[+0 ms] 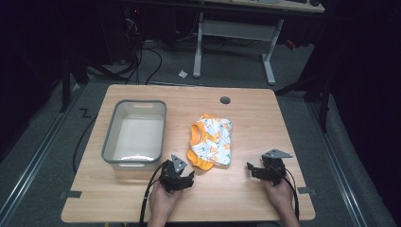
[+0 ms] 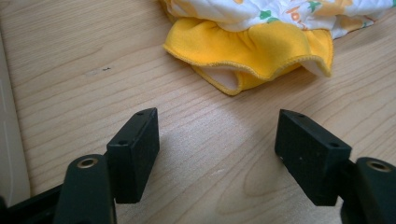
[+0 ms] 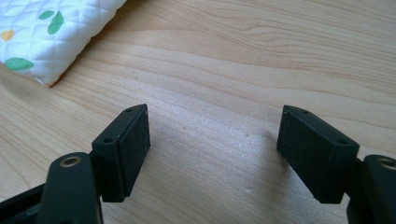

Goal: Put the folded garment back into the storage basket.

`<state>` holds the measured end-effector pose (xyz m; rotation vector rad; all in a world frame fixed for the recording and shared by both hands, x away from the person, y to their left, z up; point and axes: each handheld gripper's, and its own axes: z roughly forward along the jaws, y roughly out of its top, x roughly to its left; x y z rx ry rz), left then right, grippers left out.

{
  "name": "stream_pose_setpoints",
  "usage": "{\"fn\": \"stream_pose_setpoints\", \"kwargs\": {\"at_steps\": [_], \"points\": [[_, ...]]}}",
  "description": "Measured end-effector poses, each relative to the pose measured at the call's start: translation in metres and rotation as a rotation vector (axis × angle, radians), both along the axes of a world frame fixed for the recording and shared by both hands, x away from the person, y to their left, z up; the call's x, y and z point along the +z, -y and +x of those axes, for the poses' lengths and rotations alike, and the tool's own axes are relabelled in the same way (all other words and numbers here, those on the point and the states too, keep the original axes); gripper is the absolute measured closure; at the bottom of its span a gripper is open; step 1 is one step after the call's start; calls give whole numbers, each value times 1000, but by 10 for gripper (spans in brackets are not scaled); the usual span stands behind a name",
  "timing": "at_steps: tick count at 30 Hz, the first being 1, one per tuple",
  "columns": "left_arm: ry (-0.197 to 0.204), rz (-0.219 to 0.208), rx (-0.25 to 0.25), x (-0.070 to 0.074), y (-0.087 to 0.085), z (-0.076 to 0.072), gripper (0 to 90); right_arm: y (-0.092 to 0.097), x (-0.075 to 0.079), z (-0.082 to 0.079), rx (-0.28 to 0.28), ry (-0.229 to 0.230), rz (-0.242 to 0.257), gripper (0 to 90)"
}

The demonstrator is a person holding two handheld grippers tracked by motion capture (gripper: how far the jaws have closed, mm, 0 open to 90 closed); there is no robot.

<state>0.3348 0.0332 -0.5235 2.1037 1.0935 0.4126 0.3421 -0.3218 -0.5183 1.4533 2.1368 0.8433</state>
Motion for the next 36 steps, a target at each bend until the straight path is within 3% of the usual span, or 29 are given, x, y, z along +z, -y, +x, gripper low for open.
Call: {"fn": "stream_pose_setpoints", "kwargs": {"at_steps": [26, 36], "points": [[0, -2, 1, 0, 0, 0, 304, 0, 0, 1, -4, 2, 1, 260], [-3, 2, 4, 0, 3, 0, 265, 0, 0, 1, -1, 3, 1, 261]]}}
